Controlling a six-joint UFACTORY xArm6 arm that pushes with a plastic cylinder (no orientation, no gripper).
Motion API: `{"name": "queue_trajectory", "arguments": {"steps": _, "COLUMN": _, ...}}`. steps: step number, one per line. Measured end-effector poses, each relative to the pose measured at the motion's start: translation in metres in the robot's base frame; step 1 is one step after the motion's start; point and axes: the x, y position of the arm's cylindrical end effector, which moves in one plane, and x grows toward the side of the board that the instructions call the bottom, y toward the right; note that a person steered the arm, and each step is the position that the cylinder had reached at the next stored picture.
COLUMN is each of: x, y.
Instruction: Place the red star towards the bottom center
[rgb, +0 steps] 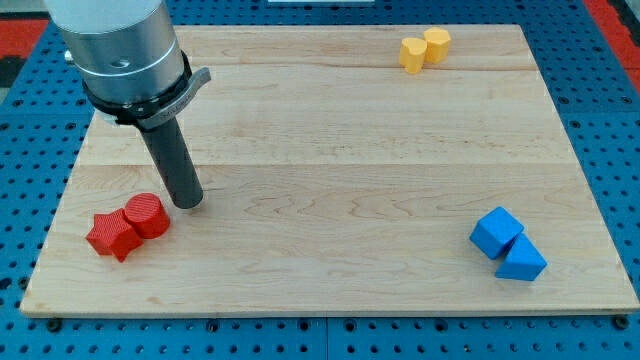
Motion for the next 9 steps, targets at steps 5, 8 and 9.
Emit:
{"name": "queue_trajectory", "arguments": {"steps": 5, "x": 0.036, "y": -0.158}}
{"name": "queue_trajectory", "arguments": {"steps": 8, "x": 0.049, "y": -0.043}}
{"name": "queue_trajectory", "arguments": {"steps": 9, "x": 0.049, "y": -0.043}}
